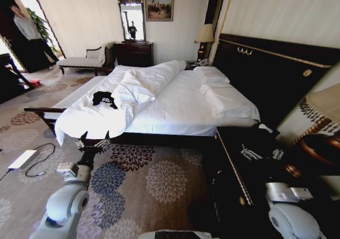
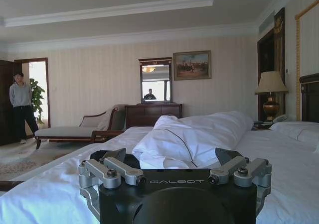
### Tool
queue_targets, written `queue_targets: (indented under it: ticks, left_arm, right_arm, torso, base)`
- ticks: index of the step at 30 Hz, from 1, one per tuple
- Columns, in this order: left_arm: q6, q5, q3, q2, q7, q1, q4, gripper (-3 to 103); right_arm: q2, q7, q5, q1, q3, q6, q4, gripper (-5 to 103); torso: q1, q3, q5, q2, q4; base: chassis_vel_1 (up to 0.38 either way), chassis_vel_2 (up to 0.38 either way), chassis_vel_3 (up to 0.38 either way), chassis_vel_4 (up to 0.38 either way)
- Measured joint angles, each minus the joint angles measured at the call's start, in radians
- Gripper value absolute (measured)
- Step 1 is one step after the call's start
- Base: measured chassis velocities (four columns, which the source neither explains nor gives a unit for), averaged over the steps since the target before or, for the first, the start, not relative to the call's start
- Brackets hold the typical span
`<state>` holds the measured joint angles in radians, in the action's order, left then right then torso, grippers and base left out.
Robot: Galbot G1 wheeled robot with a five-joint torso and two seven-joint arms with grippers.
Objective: Fold the clothes on the bed.
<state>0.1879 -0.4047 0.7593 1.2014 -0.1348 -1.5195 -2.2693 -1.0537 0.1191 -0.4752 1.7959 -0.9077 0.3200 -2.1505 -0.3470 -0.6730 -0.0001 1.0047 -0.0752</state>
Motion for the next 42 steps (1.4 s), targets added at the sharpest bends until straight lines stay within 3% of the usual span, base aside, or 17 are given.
queue_targets:
  ticks: [42]
  left_arm:
    - [-0.004,0.014,-0.003,0.018,0.002,-0.003,0.011,100]
  right_arm:
    - [0.002,0.005,0.01,-0.034,0.013,0.007,0.053,100]
  torso:
    - [0.0,0.0,0.0001,0.0,0.0001]
  base:
    - [-0.098,0.166,0.096,-0.167]
